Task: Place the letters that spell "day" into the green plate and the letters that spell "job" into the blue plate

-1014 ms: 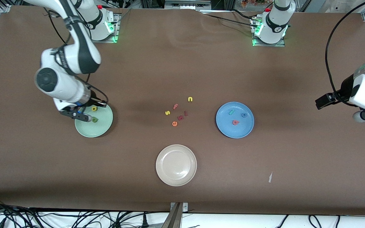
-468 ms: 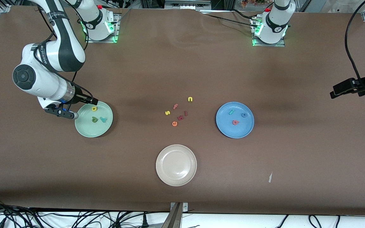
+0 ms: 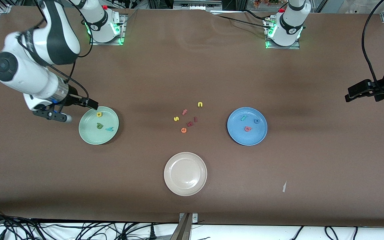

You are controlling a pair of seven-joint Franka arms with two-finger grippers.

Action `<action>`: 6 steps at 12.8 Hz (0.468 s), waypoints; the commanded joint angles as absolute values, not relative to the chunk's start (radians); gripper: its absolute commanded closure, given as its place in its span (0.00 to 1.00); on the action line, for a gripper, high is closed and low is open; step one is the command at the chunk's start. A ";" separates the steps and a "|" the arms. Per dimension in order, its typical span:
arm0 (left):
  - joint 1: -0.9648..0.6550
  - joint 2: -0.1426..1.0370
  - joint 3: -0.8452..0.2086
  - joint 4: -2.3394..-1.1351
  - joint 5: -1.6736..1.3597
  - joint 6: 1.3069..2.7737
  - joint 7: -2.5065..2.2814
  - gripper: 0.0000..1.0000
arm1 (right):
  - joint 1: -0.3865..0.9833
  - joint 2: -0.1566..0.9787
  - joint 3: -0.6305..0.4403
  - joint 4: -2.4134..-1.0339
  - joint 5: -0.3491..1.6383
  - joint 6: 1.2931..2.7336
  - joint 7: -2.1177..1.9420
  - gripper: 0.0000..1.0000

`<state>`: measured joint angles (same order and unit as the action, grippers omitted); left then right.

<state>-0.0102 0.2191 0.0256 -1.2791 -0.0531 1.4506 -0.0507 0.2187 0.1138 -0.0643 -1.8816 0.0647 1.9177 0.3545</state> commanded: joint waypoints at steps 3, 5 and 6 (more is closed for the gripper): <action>-0.017 0.206 0.006 -1.353 -0.064 1.506 -0.050 0.01 | 0.215 0.044 -0.046 -1.651 -0.005 1.592 0.273 0.00; -0.017 0.180 0.002 -1.405 -0.058 1.563 -0.078 0.00 | 0.215 0.032 -0.046 -1.589 -0.017 1.511 0.226 0.00; -0.015 0.164 -0.008 -1.417 -0.052 1.568 -0.078 0.00 | 0.212 0.017 -0.048 -1.586 -0.020 1.509 0.169 0.00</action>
